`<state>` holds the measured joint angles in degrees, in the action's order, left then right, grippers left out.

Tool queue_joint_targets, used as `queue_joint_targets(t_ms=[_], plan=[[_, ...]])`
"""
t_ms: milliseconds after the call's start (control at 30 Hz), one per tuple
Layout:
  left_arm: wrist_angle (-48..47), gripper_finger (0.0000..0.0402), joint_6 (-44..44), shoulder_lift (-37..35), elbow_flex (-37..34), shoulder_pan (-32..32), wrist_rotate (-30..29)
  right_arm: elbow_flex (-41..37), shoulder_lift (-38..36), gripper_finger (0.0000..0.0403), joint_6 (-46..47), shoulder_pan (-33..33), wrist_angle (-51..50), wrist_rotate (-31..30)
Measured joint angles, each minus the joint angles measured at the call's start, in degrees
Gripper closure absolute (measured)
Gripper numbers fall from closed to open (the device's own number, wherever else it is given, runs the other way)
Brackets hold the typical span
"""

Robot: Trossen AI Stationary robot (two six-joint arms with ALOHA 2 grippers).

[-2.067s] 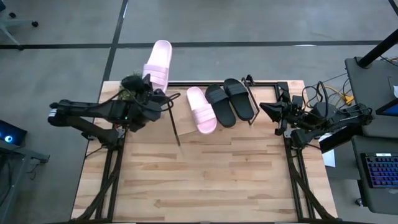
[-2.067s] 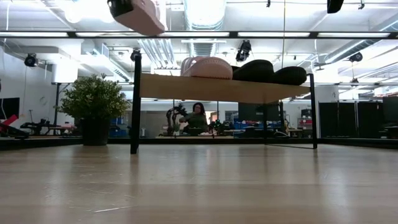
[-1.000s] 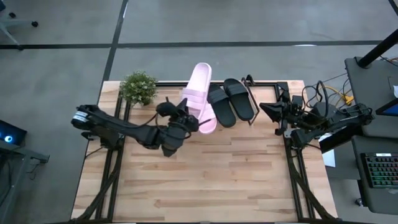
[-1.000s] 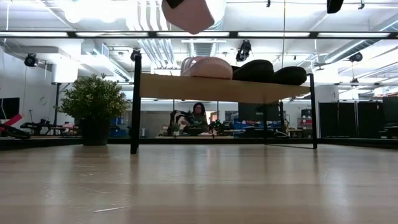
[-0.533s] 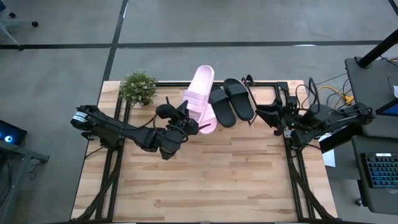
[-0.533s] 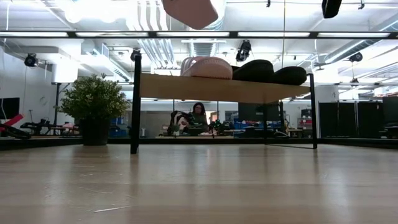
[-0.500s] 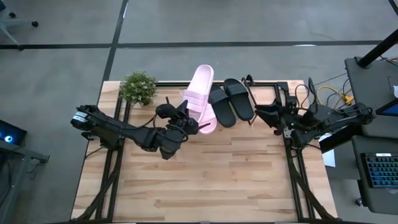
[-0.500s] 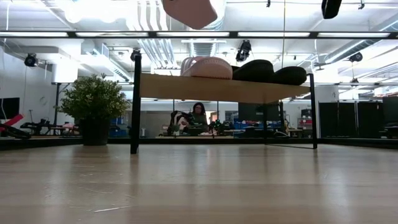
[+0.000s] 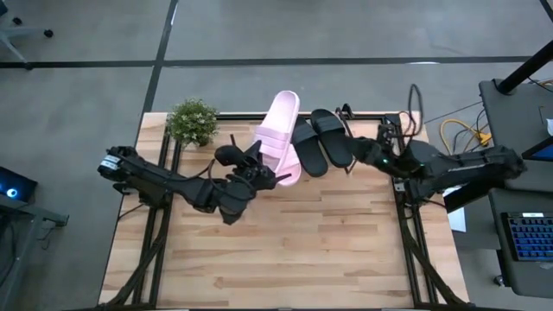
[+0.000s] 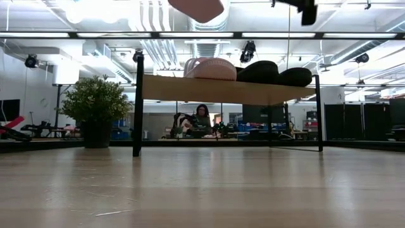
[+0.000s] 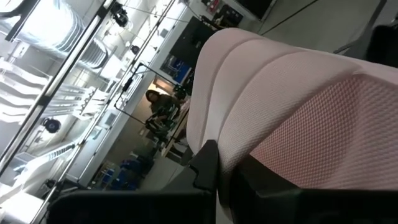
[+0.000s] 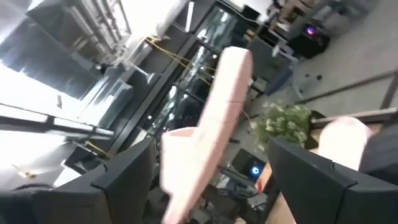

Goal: Pick and place slides into the shelf
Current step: Put the pink slipper on the shelf

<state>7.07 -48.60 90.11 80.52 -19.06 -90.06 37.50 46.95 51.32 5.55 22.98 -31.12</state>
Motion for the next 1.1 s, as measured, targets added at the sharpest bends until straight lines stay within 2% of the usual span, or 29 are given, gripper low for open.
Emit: queue_joint_targets(t_ms=[200,400,567,933,1100], plan=[[0.0,0.0402,-0.4,0.0,0.8,-1.5,0.1,0.0,4.5,0.0108,5.8,-3.8,2.9,6.0],[-0.1,0.0402,-1.4,0.9,0.8,-2.9,1.1,0.5,8.2,0.0112,8.3,-5.0,6.5,6.1],[0.0,0.0402,-2.2,2.4,1.6,-3.4,1.9,5.3,12.4,0.0115,6.5,-5.5,5.8,8.7],[0.0,0.0402,-2.9,4.3,3.1,-3.5,2.1,17.9,18.8,0.0115,5.0,-7.8,-15.4,10.5],[0.0,0.0402,-2.8,4.3,3.1,-3.5,1.9,20.5,19.2,0.0115,5.1,-8.1,-19.2,10.2]])
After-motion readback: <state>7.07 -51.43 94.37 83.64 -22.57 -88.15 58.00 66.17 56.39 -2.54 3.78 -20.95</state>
